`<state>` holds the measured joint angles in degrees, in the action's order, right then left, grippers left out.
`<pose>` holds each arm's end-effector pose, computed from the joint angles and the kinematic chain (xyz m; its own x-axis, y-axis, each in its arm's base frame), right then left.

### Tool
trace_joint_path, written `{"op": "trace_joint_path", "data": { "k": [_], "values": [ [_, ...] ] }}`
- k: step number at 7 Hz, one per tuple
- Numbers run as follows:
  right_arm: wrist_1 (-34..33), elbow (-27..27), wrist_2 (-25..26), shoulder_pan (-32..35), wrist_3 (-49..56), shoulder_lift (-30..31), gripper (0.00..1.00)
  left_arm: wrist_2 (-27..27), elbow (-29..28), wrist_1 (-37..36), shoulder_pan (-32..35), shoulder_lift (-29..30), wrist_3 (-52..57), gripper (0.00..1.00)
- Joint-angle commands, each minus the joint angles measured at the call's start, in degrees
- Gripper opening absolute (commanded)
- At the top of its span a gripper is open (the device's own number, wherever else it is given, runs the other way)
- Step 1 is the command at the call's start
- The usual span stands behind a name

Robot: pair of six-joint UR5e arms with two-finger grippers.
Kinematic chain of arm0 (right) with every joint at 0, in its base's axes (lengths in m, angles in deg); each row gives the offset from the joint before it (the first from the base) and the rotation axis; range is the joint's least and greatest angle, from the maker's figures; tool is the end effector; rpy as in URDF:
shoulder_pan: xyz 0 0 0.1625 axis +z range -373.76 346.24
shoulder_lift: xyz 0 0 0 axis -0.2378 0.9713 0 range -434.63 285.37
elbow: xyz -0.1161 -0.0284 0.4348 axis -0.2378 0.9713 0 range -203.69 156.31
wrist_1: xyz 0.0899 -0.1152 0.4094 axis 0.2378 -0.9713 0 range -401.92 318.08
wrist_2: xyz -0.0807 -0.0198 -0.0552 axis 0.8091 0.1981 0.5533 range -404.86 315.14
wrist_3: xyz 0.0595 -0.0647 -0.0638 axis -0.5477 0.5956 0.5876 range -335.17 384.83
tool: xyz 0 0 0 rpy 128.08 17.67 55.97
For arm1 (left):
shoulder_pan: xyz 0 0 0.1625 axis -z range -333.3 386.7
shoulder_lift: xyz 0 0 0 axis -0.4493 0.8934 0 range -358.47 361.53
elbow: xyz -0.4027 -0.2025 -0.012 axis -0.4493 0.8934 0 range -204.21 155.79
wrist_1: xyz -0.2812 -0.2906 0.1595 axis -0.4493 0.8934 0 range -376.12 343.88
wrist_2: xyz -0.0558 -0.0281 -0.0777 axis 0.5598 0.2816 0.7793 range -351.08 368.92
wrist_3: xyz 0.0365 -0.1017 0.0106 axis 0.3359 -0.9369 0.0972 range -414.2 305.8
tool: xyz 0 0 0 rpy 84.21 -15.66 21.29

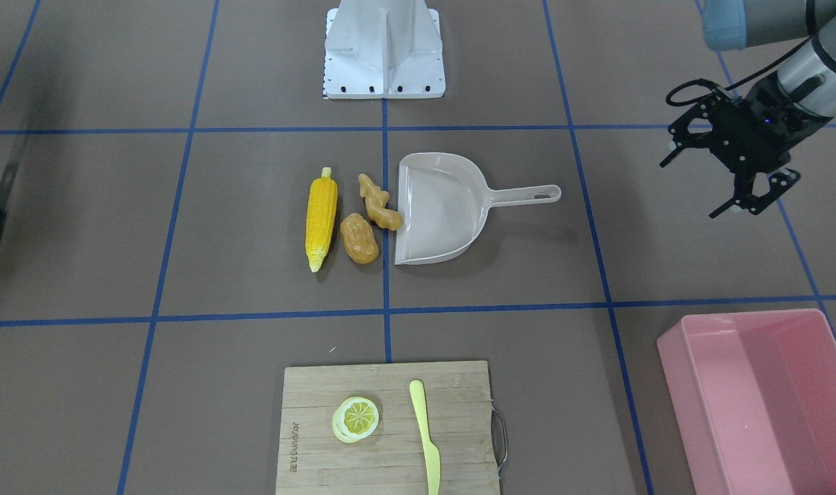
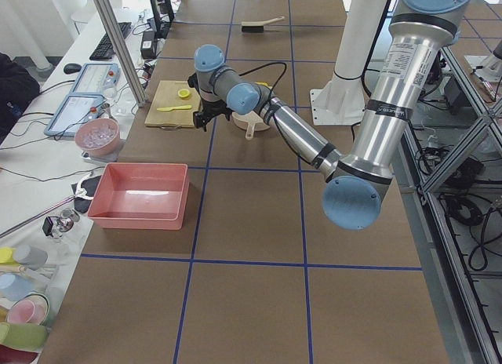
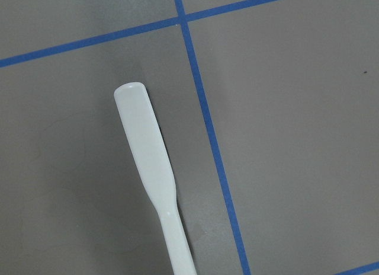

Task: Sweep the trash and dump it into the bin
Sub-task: 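Move the left gripper from the bin toward the dustpan handle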

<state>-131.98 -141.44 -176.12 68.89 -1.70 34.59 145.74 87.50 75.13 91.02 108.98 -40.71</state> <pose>0.0136 -0.3763 0.5930 0.7125 0.2660 0.6493 -0.2143 0.9636 -0.1596 0.2026 -0.5463 0.3234 0.3237 0.8627 -0.3887 -0.4168 0.4988 0.7600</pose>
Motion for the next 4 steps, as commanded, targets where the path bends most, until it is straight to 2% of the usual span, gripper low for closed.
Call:
{"op": "trace_joint_path", "data": {
  "k": [1, 4],
  "values": [
    [7.09, -0.20, -0.67, -5.98, -2.38, 1.60, 1.00, -0.32, -0.35, 2.00, -4.81, 4.06, 0.13, 0.98],
    [15.58, -0.02, -0.06, -11.18, -3.88, 7.11, 1.00, -1.80, -0.09, 2.00, -12.63, 8.56, 3.27, 0.98]
  ]
}}
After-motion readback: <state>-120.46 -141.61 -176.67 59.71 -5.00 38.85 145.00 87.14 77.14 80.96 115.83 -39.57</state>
